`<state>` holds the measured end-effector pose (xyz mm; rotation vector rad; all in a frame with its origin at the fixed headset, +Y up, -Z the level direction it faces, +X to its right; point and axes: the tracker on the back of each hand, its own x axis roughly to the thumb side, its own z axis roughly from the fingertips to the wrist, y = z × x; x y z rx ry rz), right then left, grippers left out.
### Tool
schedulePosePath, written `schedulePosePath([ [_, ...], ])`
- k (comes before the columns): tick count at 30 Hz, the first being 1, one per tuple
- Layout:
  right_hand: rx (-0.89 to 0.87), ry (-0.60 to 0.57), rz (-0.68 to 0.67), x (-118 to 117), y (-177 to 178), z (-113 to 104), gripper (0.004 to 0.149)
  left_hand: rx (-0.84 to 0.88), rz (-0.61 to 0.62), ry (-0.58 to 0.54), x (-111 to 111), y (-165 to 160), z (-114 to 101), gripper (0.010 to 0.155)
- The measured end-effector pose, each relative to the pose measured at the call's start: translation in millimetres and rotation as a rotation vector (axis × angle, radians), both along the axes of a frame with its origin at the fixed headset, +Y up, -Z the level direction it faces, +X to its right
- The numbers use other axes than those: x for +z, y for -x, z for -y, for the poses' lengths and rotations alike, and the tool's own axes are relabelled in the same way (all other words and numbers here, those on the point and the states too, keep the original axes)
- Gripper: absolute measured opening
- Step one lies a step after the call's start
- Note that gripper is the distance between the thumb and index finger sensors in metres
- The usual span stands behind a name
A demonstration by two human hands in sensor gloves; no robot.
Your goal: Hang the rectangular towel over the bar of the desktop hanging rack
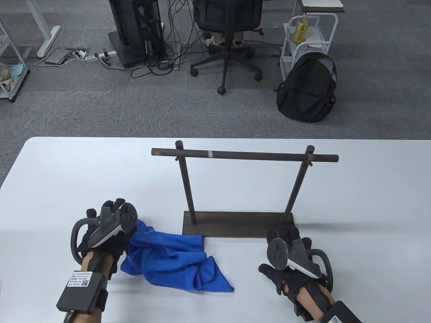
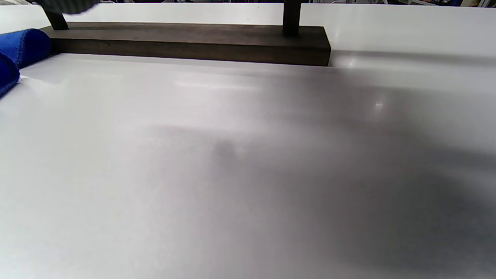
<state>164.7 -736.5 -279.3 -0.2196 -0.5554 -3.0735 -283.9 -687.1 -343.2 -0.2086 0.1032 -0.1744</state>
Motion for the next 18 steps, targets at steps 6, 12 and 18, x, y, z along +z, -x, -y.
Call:
schedulePosePath([
  [6,0.0,0.012,0.007,0,-2,2,0.092,-0.142,-0.004,0.072,-9,-2,18,0.054],
  [12,0.002,0.021,-0.003,1,0,4,0.092,-0.249,0.007,0.171,-17,-6,46,0.064],
  [18,0.031,0.013,0.01,0,0,6,0.091,-0.299,0.032,0.112,-28,-9,51,0.047],
])
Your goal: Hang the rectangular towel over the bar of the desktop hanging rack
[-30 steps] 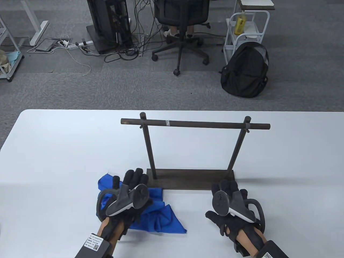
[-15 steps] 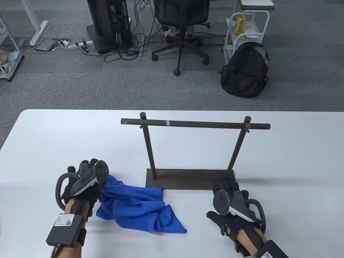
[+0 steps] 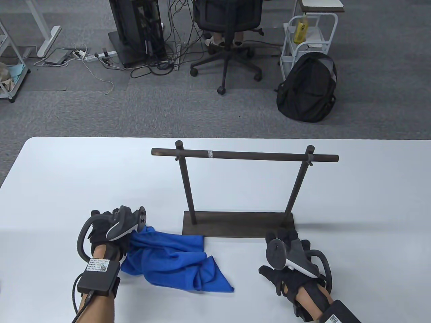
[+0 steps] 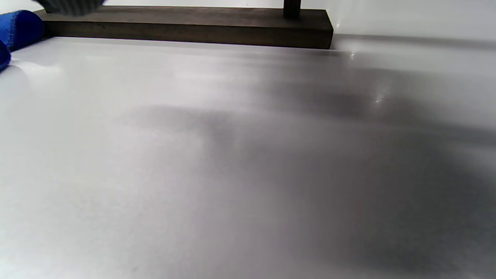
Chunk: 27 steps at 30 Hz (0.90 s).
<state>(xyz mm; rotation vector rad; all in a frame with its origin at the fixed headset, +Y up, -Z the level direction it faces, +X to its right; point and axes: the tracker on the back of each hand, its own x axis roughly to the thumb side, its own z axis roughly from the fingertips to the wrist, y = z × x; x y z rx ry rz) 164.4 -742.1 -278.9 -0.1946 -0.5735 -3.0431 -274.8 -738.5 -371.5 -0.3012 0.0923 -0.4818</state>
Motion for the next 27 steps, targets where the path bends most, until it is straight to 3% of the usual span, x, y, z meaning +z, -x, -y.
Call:
schedulePosePath([
  [6,0.013,0.009,0.0,-2,0,3,0.091,-0.004,0.039,-0.085,-1,-1,-15,0.037],
  [12,-0.003,0.008,-0.018,-2,2,3,0.091,-0.048,0.169,-0.292,11,-25,-64,0.037],
  [19,-0.049,-0.045,-0.062,-8,11,4,0.091,-0.062,0.402,-0.425,46,-109,-124,0.037],
  [27,-0.178,-0.108,-0.131,-12,17,0,0.089,-0.025,0.603,-0.371,89,-216,-140,0.037],
])
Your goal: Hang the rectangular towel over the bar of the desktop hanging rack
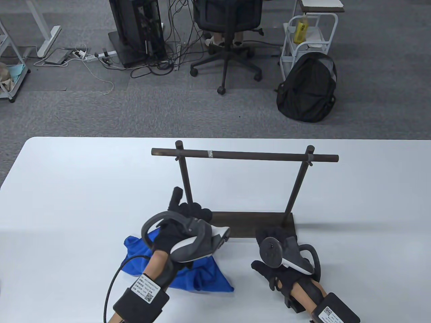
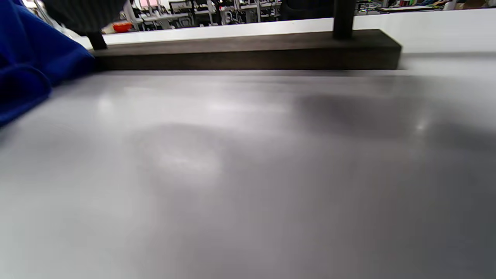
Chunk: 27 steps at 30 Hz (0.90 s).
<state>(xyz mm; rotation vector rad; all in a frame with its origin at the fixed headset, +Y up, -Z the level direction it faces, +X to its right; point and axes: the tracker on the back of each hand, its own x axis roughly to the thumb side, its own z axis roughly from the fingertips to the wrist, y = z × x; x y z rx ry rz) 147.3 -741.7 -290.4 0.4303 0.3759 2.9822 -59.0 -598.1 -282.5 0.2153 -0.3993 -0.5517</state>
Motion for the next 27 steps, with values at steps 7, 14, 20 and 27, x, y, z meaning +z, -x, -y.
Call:
schedulePosePath([
  [7,-0.301,0.115,-0.094,-6,-4,2,0.084,0.01,0.09,-0.002,24,-54,-17,0.037],
  [14,-0.439,0.183,-0.08,-10,-14,4,0.094,0.076,0.109,-0.053,21,-77,-44,0.039],
  [20,-0.591,0.205,-0.033,-8,-19,-2,0.087,0.109,0.09,-0.061,12,-82,-49,0.04],
  [27,-0.519,0.087,0.071,-16,-32,-11,0.046,0.143,0.065,-0.104,13,-64,-57,0.04],
])
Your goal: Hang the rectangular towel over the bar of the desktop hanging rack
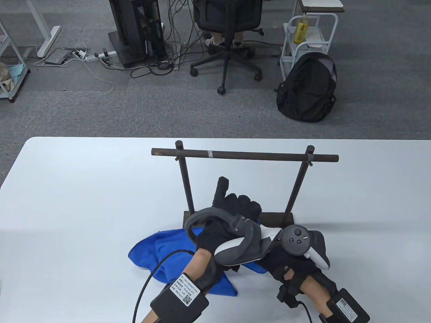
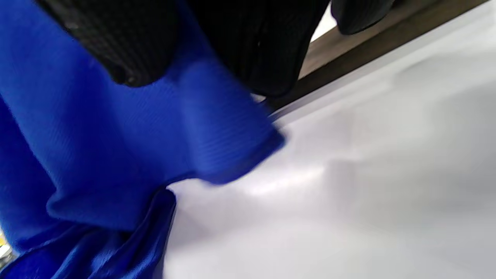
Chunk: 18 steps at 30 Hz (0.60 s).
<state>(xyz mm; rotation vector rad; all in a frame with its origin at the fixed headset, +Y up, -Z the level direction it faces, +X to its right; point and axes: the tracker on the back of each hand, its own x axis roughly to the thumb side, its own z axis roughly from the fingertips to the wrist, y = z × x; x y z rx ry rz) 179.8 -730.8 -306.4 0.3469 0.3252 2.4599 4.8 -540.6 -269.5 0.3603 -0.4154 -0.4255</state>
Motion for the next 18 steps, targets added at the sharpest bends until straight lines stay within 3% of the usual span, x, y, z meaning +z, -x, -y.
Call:
schedulePosePath([
  [8,-0.127,0.006,0.043,-11,-50,-24,0.047,0.157,-0.116,-0.011,-1,81,-10,0.041],
  [11,-0.179,-0.004,0.04,-12,-59,-34,0.049,0.207,-0.148,-0.014,-2,103,-1,0.042],
  [16,-0.123,-0.093,0.076,-7,-67,-50,0.05,0.396,-0.153,0.033,-8,132,15,0.043],
  [18,-0.151,-0.132,0.087,-3,-68,-58,0.05,0.472,-0.146,0.116,-12,142,21,0.043],
])
